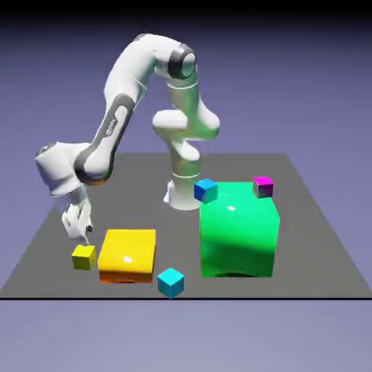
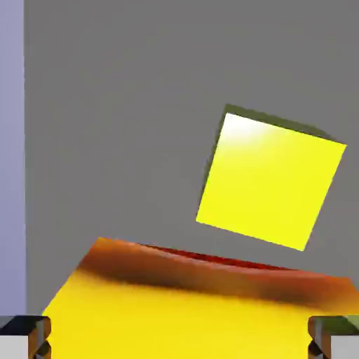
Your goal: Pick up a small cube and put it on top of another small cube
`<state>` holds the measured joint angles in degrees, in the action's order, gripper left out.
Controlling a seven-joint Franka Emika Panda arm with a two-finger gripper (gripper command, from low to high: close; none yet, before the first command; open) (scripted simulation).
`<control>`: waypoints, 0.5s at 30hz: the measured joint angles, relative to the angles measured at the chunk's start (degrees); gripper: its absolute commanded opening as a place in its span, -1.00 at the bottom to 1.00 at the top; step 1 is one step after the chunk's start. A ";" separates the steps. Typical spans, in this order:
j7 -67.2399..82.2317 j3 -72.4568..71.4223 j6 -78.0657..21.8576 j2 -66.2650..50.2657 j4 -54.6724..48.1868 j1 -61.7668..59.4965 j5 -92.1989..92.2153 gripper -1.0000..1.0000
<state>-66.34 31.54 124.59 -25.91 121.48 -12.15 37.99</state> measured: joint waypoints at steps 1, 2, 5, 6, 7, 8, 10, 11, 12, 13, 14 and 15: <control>-0.85 1.12 -1.75 -2.08 -1.40 -0.45 1.35 0.00; -1.69 2.23 -3.49 -4.14 -2.79 -0.91 2.69 0.00; -0.55 0.93 -1.89 -6.41 -2.83 -1.36 4.79 0.00; 0.67 -0.49 -0.10 -8.49 -2.74 -1.77 6.77 0.00; 1.89 -1.91 1.68 -10.56 -2.64 -2.19 8.75 0.00; 2.29 -2.37 2.27 -11.25 -2.61 -2.32 9.40 -1.00; 2.37 -2.38 2.28 -11.25 -2.61 -2.33 9.53 -1.00; 1.18 -0.97 0.51 -9.18 -2.70 -1.91 7.61 -1.00; -0.04 0.45 -1.27 -7.10 -2.80 -1.50 5.64 -1.00; -1.27 1.87 -3.05 -5.03 -2.90 -1.09 3.66 -1.00; -1.45 1.52 -4.45 -3.63 -3.25 0.45 2.53 -1.00; -0.67 -0.28 -4.44 -3.46 -4.31 0.70 0.59 -1.00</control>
<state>-67.01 31.26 120.15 -29.37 117.18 -11.45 38.57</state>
